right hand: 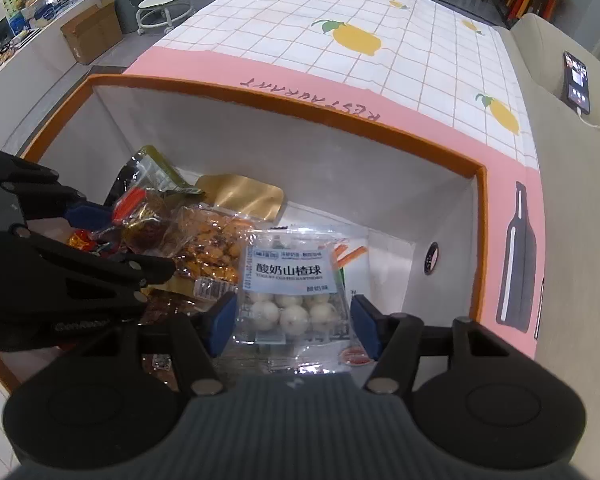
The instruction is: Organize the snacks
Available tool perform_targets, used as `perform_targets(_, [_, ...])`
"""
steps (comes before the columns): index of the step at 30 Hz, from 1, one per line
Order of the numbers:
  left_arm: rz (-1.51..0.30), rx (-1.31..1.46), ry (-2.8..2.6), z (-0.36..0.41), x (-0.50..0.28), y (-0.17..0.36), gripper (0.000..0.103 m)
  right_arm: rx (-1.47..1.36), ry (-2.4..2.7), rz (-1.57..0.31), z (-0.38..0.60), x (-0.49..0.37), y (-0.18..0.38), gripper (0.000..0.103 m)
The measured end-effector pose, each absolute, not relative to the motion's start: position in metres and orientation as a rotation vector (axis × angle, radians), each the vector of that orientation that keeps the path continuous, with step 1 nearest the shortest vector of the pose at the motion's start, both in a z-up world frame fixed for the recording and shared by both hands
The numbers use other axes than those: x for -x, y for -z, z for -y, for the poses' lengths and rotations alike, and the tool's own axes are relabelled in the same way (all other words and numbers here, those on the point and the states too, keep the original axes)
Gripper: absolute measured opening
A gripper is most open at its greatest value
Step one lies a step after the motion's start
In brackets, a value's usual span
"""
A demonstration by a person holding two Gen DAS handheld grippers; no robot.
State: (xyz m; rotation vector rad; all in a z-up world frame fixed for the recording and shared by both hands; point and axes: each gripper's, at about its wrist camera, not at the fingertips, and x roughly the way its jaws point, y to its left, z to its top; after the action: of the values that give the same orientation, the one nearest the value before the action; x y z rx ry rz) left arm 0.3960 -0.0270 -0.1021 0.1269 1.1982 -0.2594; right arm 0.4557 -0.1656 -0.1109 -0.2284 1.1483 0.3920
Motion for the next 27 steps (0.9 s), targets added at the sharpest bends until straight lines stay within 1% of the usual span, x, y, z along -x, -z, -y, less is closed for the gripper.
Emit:
perform_targets(2, [-1.199,-0.113,0.259,0.025,-0.395,0.097,0.060,0.225,-0.384,-1.147,0.166,-0.454,0.106,0.061])
perform_targets(4, [-1.182,-0.121,0.246,0.023,-0.392,0.089,0.065,0.217,-0.381,-1.140,0.168,-0.451,0.097,0.064])
perform_targets(5, [-1.169,-0.126,0.241,0.023,-0.390,0.084,0.068,0.214,-0.378,-1.133,0.169,-0.450,0.093,0.066])
perform_targets(10, [-1.099,-0.118,0.224,0.020,-0.373,0.048,0.069,0.205,-0.367,-1.079,0.175,-0.437,0.058,0.067])
perform_targets(15, [-0.958,-0.109,0.155,0.017,-0.344,0.003,0.069,0.157,-0.367,-0.987,0.187,-0.411,0.011,0.071])
perform_targets(19, [-0.844,-0.077,0.137,0.014,-0.308,-0.033,0.069,0.130,-0.360,-0.888,0.197,-0.380,-0.027,0.074])
perform_targets(21, [-0.783,-0.073,0.122,0.015,-0.289,-0.048,0.070,0.112,-0.354,-0.843,0.204,-0.363,-0.043,0.078])
perform_targets(24, [-0.691,-0.081,0.084,0.018,-0.256,-0.066,0.074,0.081,-0.354,-0.779,0.213,-0.334,-0.063,0.083])
perform_targets(27, [-0.626,-0.096,0.063,0.023,-0.225,-0.077,0.074,0.060,-0.335,-0.708,0.223,-0.301,-0.078,0.083])
